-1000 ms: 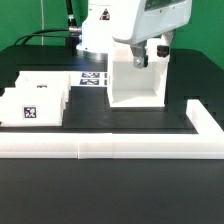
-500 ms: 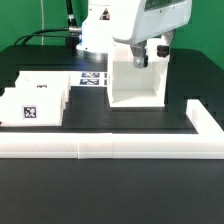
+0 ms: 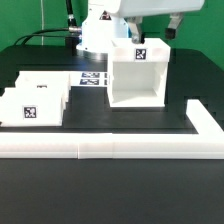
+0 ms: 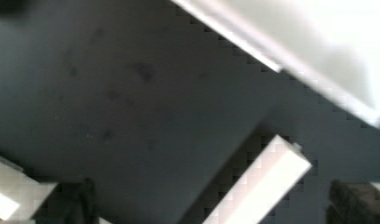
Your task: Assemble drawer
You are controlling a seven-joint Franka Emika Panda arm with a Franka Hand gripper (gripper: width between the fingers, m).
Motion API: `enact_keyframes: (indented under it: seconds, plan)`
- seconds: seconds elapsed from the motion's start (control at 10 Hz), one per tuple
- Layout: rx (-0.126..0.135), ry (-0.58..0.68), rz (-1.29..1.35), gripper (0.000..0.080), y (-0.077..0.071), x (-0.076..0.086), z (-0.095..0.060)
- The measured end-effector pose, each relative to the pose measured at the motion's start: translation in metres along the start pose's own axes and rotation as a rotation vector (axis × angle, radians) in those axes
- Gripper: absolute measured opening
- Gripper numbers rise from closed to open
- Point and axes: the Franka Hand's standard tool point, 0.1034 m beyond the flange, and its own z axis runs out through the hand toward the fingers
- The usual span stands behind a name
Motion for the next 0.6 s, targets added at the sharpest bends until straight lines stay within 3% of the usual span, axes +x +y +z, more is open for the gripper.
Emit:
enact_keyframes:
  seconds: [0.4,0.5,0.6]
  plan:
    - [0.002,-0.004,-0.016,0.0649,0.001,-0.003,0.003]
    - [-0.006,0.011,0.044,0.0649,-0.001,-0.009,0.004]
    - [-0.019,0.04,0.115,0.0649,-0.012,-0.021,0.002]
